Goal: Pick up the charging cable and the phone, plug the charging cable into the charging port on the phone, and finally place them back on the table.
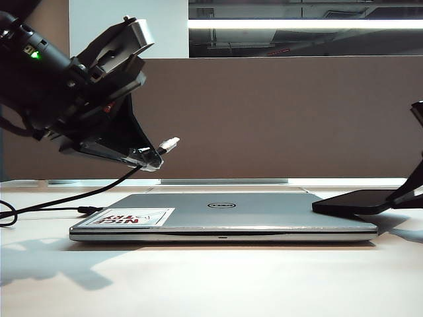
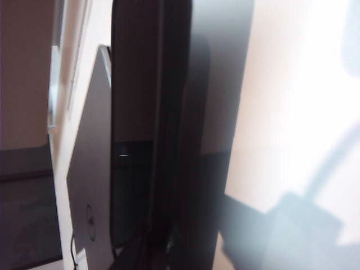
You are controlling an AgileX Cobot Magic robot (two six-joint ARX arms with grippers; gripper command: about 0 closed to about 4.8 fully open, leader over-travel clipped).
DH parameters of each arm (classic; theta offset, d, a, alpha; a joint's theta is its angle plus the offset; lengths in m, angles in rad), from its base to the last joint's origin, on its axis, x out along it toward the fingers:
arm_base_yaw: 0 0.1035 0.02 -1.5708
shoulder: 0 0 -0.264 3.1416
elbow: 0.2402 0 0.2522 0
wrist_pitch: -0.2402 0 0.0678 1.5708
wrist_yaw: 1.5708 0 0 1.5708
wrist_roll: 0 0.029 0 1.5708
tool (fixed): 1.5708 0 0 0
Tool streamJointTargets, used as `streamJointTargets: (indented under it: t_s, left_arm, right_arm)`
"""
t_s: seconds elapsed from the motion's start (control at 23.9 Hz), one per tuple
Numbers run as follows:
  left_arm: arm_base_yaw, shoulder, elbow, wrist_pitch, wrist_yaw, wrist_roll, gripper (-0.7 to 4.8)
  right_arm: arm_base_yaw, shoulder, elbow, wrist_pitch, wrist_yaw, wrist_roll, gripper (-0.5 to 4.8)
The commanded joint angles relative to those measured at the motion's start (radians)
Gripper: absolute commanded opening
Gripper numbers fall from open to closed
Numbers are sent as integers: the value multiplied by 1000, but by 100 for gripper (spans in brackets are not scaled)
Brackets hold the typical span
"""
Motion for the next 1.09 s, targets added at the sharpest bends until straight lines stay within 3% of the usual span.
streamJointTargets:
  t_s: [0.04,0.59,1.09]
  left_arm:
    - [0,-2,3,12,1,0,-6]
    - [0,-2,3,12,1,0,-7]
    - [0,-2,3,13,1,0,-7]
  right_arm:
    - [-3,-68,0,-39,6,-48,-4]
    - [-3,-208,57,-220,1,-169,-4]
    - [-1,-291,340,-764,37,-470,-4]
